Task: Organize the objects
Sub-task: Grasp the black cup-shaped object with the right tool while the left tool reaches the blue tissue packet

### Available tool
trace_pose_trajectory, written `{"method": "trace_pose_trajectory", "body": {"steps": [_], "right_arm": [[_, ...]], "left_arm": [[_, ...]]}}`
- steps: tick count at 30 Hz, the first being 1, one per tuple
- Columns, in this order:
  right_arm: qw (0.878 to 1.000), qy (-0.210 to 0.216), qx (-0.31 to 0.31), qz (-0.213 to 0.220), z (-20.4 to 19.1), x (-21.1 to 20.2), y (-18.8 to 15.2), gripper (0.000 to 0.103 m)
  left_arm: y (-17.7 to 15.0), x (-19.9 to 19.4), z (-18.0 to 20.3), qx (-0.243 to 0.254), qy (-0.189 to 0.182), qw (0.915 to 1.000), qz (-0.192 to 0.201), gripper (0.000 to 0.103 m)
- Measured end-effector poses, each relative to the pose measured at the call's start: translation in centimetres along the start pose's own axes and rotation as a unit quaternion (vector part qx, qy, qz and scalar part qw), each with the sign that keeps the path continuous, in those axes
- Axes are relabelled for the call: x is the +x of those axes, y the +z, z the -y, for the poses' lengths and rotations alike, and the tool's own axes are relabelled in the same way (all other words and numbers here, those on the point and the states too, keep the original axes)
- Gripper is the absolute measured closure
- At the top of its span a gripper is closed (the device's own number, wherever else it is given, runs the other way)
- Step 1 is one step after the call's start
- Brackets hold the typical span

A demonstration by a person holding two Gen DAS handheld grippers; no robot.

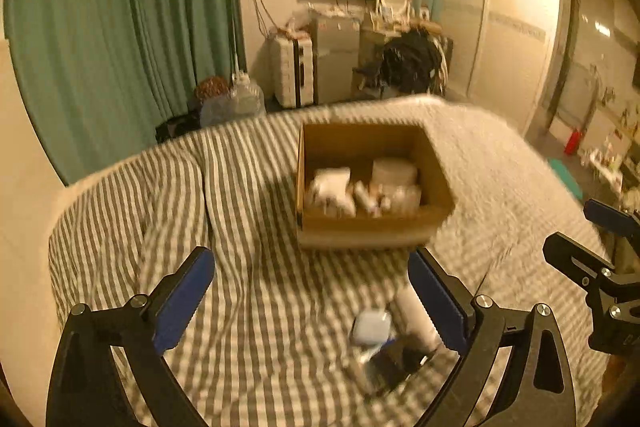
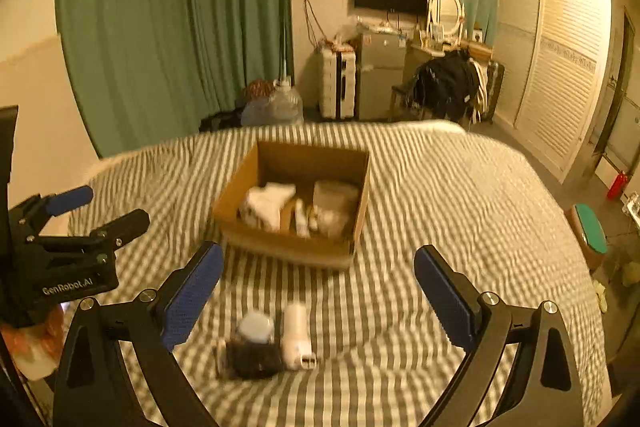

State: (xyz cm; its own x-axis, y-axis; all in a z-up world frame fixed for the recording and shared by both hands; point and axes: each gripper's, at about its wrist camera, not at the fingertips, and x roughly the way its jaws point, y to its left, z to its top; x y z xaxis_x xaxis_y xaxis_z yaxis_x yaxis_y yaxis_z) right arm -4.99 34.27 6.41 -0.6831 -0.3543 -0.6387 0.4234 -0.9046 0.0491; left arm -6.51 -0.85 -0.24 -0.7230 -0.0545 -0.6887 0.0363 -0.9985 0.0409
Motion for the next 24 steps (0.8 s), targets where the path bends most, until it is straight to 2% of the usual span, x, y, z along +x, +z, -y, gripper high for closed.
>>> {"method": "trace_pose_trajectory", "body": {"steps": [3, 6, 12, 14, 16, 17, 20, 22, 24], "right_arm": [[0.999, 0.021, 0.005, -0.031, -0.4, 1.9, -3.1, 0.006], [0.997, 0.036, -0.002, -0.072, -1.5, 4.8, -6.2, 0.006], [0.987, 0.069, -0.025, -0.143, -3.9, 10.3, -10.9, 0.006], [0.983, 0.080, -0.035, -0.162, -4.7, 11.3, -11.6, 0.008], [0.978, 0.093, -0.044, -0.182, -5.3, 12.2, -12.1, 0.010], [0.976, 0.093, -0.047, -0.191, -5.6, 12.6, -12.4, 0.012], [0.969, 0.097, -0.056, -0.222, -6.1, 14.0, -13.3, 0.036], [0.965, 0.106, -0.057, -0.233, -6.3, 14.3, -13.6, 0.036], [0.967, 0.108, -0.054, -0.224, -6.1, 13.8, -13.6, 0.036]], "left_arm": [[-3.2, 2.8, -0.1, 0.011, 0.047, 0.9986, -0.023, 0.003], [-6.2, 5.7, -0.6, 0.016, 0.069, 0.9960, -0.053, 0.003], [-10.4, 9.3, -1.6, 0.009, 0.049, 0.9930, -0.107, 0.003], [-11.0, 9.7, -1.9, 0.007, 0.038, 0.9922, -0.118, 0.003], [-11.4, 10.2, -2.2, 0.004, 0.044, 0.9905, -0.130, 0.003], [-11.6, 10.6, -2.4, -0.002, 0.042, 0.9897, -0.137, 0.003], [-12.2, 11.6, -2.7, -0.012, 0.035, 0.9867, -0.159, 0.003], [-12.2, 11.8, -2.6, -0.010, 0.030, 0.9857, -0.166, 0.003], [-12.2, 11.9, -2.3, -0.005, 0.024, 0.9859, -0.166, 0.003]]}}
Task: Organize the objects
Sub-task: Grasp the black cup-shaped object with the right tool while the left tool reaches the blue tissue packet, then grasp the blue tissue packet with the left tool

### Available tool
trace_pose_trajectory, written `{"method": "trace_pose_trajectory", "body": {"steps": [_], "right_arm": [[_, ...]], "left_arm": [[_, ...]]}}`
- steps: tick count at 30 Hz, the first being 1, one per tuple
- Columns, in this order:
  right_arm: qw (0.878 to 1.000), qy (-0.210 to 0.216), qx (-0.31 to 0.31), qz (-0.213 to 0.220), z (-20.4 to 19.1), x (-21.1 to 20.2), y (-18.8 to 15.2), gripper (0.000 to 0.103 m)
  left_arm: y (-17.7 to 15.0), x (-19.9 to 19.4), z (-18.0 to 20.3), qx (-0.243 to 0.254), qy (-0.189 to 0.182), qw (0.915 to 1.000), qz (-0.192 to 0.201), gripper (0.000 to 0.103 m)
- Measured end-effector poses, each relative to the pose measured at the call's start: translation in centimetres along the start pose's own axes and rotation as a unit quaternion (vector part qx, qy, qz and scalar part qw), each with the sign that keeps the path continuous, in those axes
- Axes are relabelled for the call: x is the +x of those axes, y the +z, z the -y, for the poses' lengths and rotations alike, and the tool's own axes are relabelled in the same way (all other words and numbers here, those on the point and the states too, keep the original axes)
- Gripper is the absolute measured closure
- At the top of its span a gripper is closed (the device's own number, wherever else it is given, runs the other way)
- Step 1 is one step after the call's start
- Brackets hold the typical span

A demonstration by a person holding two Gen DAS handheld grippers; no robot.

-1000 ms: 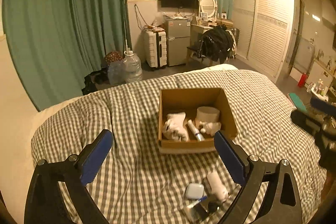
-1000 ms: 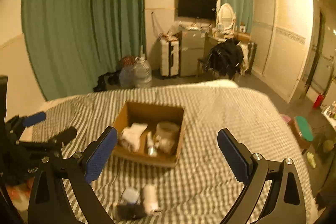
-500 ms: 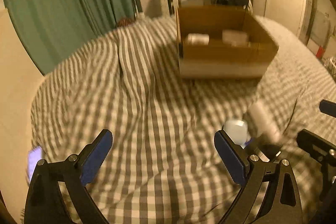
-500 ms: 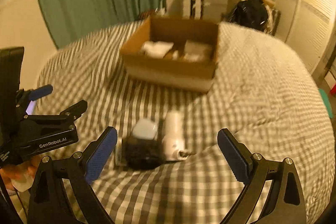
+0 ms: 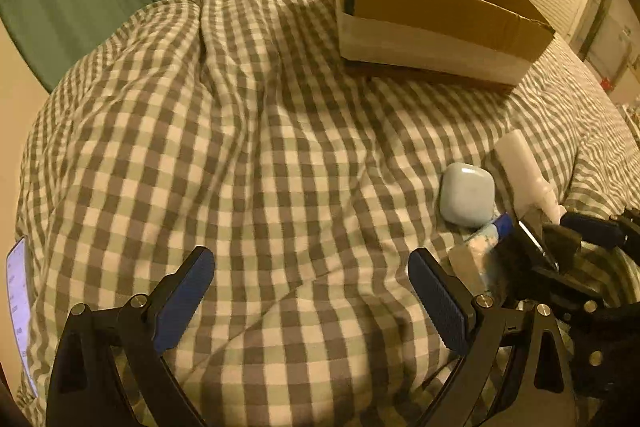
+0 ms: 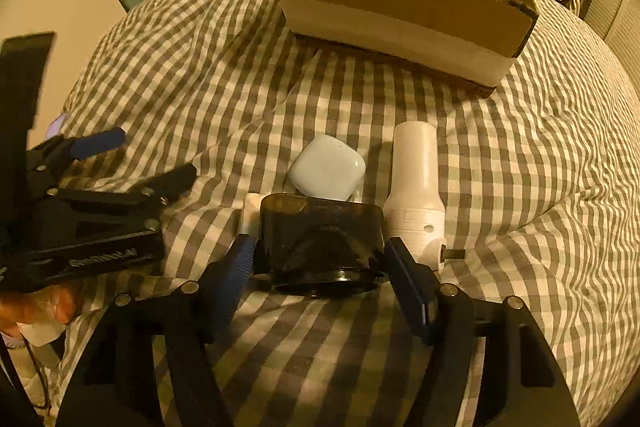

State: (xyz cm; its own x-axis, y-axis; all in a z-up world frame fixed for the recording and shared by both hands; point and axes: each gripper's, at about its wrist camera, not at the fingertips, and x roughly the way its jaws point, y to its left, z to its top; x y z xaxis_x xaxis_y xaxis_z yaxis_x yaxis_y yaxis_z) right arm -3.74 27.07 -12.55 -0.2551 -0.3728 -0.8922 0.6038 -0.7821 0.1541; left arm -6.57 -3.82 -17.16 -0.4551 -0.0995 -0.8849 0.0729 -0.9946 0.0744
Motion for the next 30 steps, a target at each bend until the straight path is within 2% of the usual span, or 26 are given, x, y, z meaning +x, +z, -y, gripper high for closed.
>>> {"method": "trace_pose_trajectory", "body": {"steps": [3, 7, 11, 14, 18, 24, 30], "right_arm": [[1.000, -0.002, 0.008, 0.024, 0.4, -1.1, 0.0, 0.037], [0.996, -0.027, 0.028, 0.074, 1.3, -4.0, 0.1, 0.037], [0.993, -0.057, 0.040, 0.092, 2.8, -5.4, 0.4, 0.037], [0.991, -0.072, 0.059, 0.096, 4.3, -5.7, 0.1, 0.037], [0.990, -0.071, 0.084, 0.090, 5.6, -4.9, -0.3, 0.037], [0.991, -0.077, 0.077, 0.080, 5.3, -3.6, -0.5, 0.037], [0.988, -0.087, 0.079, 0.101, 5.2, -4.5, -1.0, 0.037]], "left_arm": [[0.0, -0.4, 0.8, 0.014, -0.006, 0.9999, 0.002, 0.003], [0.2, -0.7, 2.3, 0.023, -0.046, 0.9987, 0.004, 0.003], [0.5, 0.1, 4.5, 0.047, -0.069, 0.9965, -0.009, 0.004], [0.5, 1.5, 6.3, 0.070, -0.092, 0.9928, -0.032, 0.017], [0.4, 2.6, 7.6, 0.078, -0.151, 0.9841, -0.050, 0.056], [0.2, 1.7, 7.8, 0.079, -0.137, 0.9871, -0.030, 0.066], [0.1, -1.2, 7.0, 0.065, -0.110, 0.9919, 0.006, 0.073]]}}
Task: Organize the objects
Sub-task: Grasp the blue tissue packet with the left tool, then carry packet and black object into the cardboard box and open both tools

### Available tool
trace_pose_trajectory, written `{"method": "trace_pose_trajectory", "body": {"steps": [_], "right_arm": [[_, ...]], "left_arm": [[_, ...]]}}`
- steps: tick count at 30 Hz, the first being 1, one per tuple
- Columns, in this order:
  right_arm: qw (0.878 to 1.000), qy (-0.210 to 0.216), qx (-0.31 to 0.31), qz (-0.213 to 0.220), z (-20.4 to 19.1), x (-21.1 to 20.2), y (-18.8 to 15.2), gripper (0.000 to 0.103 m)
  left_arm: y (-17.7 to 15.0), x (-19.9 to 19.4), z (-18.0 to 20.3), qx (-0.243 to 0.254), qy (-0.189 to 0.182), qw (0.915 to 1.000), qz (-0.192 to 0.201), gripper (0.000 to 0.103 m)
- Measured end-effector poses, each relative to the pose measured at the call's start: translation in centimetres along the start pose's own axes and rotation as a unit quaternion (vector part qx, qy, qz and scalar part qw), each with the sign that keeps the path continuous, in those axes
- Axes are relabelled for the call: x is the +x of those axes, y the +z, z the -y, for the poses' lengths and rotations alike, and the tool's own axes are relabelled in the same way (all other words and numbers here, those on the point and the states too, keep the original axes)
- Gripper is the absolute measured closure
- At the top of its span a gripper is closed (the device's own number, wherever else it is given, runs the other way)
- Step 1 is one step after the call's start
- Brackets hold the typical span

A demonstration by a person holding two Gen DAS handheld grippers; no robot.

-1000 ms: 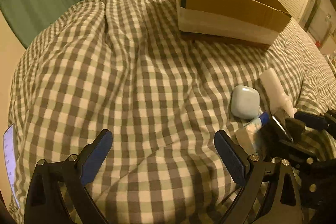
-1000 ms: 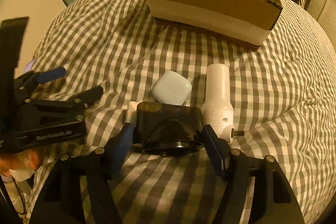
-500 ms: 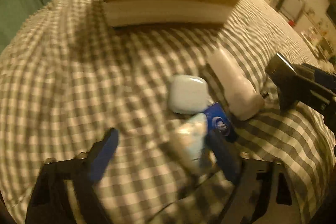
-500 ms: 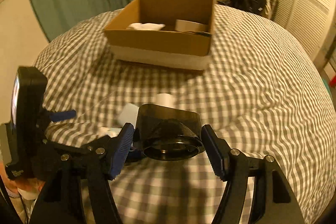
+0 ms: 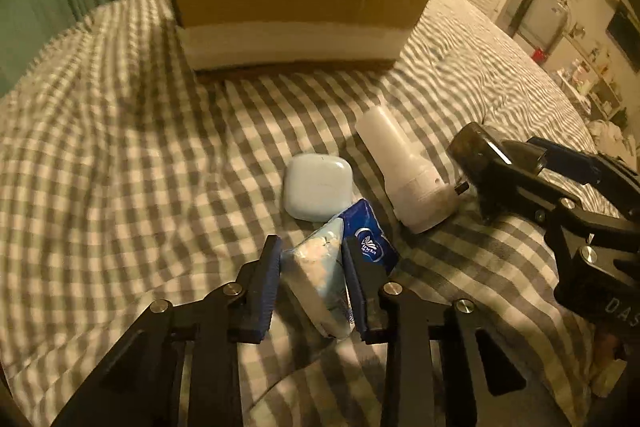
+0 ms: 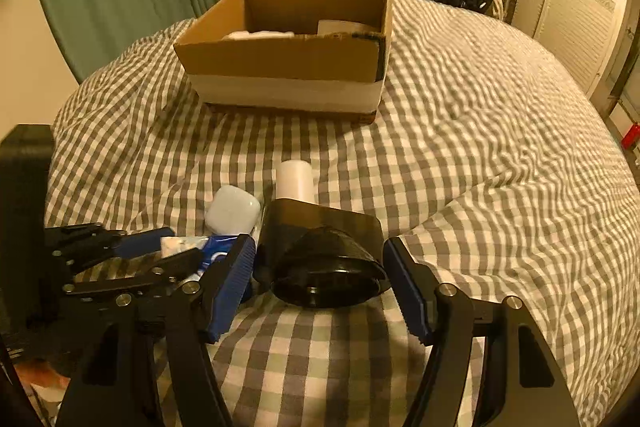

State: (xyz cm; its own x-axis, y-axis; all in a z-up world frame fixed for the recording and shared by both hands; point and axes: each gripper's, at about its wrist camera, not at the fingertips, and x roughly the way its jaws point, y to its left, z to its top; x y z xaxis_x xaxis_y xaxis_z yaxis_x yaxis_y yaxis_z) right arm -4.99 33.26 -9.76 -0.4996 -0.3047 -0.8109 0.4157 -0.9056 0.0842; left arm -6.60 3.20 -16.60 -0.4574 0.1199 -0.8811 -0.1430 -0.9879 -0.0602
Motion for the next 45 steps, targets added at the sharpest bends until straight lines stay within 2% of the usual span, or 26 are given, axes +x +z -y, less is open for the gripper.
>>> {"method": "trace_pose_trajectory", "body": {"steps": [4, 13, 23, 29, 33, 45], "right_arm": [[0.999, -0.012, -0.009, 0.030, -0.7, -2.1, -0.1, 0.037], [0.998, -0.008, -0.017, 0.060, -2.9, -6.4, -0.7, 0.037], [0.994, 0.000, -0.029, 0.102, -4.6, -11.5, 0.2, 0.037], [0.993, -0.001, -0.040, 0.114, -5.1, -12.9, 2.3, 0.037], [0.991, 0.017, -0.040, 0.123, -4.9, -13.4, 4.1, 0.037], [0.987, 0.028, -0.042, 0.150, -4.3, -12.2, 12.5, 0.037]], "left_arm": [[-0.2, -3.1, -0.4, -0.006, 0.014, 0.9993, 0.034, 0.073], [-0.9, -9.0, -0.6, -0.007, 0.051, 0.9943, 0.094, 0.074], [0.0, -13.9, -1.3, -0.011, 0.066, 0.9873, 0.144, 0.074], [2.4, -15.4, -1.4, 0.004, 0.077, 0.9829, 0.167, 0.074], [4.9, -15.7, -1.9, 0.000, 0.074, 0.9814, 0.177, 0.074], [13.8, -14.5, -3.7, -0.002, 0.081, 0.9760, 0.202, 0.074]]}}
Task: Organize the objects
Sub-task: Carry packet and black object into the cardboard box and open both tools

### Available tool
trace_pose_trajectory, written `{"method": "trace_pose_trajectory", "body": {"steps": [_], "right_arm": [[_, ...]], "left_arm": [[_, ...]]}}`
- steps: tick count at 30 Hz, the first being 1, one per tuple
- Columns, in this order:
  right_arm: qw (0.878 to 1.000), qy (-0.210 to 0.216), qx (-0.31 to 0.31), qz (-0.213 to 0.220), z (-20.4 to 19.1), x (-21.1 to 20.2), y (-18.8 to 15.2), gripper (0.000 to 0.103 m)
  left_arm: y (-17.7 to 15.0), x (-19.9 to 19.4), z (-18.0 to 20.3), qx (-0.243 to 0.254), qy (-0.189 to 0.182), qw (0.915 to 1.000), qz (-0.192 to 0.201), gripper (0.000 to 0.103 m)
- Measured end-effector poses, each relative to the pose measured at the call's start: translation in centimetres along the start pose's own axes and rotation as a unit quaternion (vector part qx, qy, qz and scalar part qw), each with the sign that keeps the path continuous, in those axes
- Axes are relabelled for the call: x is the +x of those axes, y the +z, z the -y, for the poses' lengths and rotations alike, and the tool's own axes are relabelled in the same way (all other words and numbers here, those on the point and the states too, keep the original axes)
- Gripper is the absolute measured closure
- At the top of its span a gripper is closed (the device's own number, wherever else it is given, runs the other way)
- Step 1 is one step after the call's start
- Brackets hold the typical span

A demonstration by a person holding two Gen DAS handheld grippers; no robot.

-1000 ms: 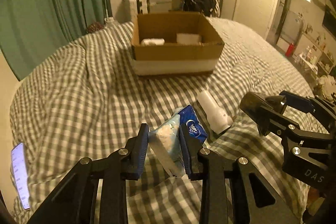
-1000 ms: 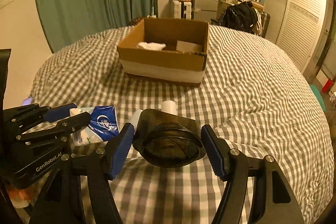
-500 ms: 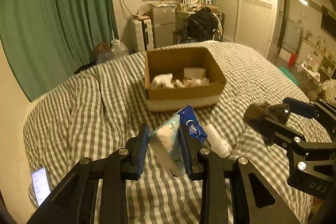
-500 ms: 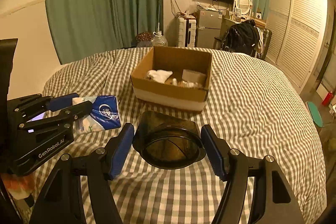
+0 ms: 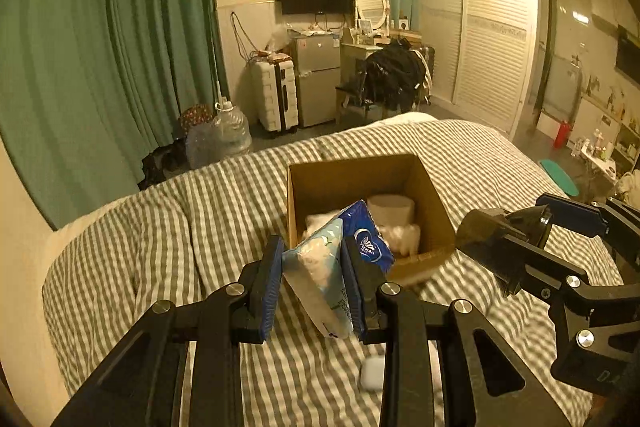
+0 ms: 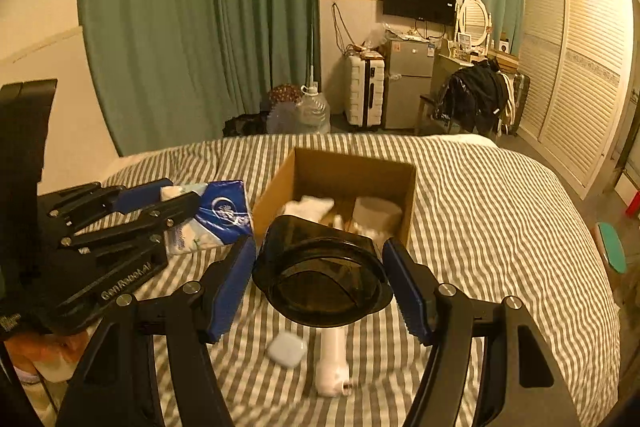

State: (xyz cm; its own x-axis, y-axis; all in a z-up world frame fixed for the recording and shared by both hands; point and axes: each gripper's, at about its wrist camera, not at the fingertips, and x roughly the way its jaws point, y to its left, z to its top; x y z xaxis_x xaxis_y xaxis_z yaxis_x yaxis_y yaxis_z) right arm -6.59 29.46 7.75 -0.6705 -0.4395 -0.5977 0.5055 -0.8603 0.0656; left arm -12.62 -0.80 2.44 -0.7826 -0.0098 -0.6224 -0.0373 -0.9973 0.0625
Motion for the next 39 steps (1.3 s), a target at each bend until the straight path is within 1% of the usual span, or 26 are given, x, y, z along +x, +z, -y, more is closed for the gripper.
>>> {"method": "trace_pose_trajectory", "body": {"steps": [3, 7, 11, 14, 19, 22, 24, 26, 28, 31, 35, 37, 38, 39], "right_arm": [[1.000, 0.005, 0.005, 0.004, 0.6, 1.7, 1.8, 0.037], [1.000, 0.011, 0.009, 0.002, 1.4, 4.9, 4.1, 0.037], [0.999, 0.020, 0.032, -0.004, 2.9, 8.2, 5.3, 0.037], [0.998, 0.026, 0.051, -0.019, 4.1, 11.3, 5.3, 0.037], [0.995, 0.030, 0.081, -0.050, 6.2, 16.1, 4.0, 0.037], [0.994, 0.028, 0.094, -0.056, 7.2, 17.8, 3.3, 0.037], [0.994, 0.025, 0.095, -0.054, 7.7, 18.6, 3.1, 0.037], [0.993, 0.027, 0.102, -0.055, 8.3, 19.6, 3.1, 0.037], [0.992, 0.028, 0.107, -0.059, 8.6, 20.7, 3.1, 0.037], [0.992, 0.025, 0.104, -0.063, 8.7, 21.3, 2.6, 0.037], [0.990, 0.051, 0.112, -0.068, 8.8, 21.7, 2.1, 0.037], [0.990, 0.058, 0.111, -0.063, 8.7, 21.5, 2.2, 0.037], [0.991, 0.057, 0.110, -0.059, 8.7, 21.3, 2.4, 0.036], [0.991, 0.056, 0.113, -0.054, 8.6, 20.9, 2.7, 0.031]], "left_arm": [[1.6, 2.1, -0.4, 0.001, 0.001, 1.0000, 0.001, 0.074], [3.1, 5.5, -0.9, 0.003, 0.006, 0.9999, -0.009, 0.074], [4.1, 9.4, -1.0, -0.002, 0.022, 0.9996, -0.016, 0.074], [4.5, 12.7, -0.7, 0.000, 0.020, 0.9995, -0.025, 0.074], [4.9, 17.6, 0.2, 0.005, 0.009, 0.9990, -0.042, 0.074], [4.6, 19.6, 1.0, 0.025, 0.009, 0.9986, -0.045, 0.074], [4.4, 20.8, 1.1, 0.028, 0.009, 0.9985, -0.047, 0.074], [4.4, 22.1, 1.2, 0.022, 0.000, 0.9982, -0.055, 0.074], [4.1, 22.7, 1.5, 0.022, -0.006, 0.9979, -0.061, 0.073], [3.6, 23.5, 2.0, 0.035, 0.001, 0.9974, -0.062, 0.073], [3.4, 23.9, 2.2, 0.033, -0.004, 0.9972, -0.066, 0.073], [3.5, 23.8, 2.1, 0.031, -0.003, 0.9972, -0.068, 0.071], [3.6, 23.6, 2.0, 0.031, -0.001, 0.9971, -0.069, 0.071], [3.7, 23.2, 2.0, 0.030, 0.001, 0.9970, -0.072, 0.068]]}}
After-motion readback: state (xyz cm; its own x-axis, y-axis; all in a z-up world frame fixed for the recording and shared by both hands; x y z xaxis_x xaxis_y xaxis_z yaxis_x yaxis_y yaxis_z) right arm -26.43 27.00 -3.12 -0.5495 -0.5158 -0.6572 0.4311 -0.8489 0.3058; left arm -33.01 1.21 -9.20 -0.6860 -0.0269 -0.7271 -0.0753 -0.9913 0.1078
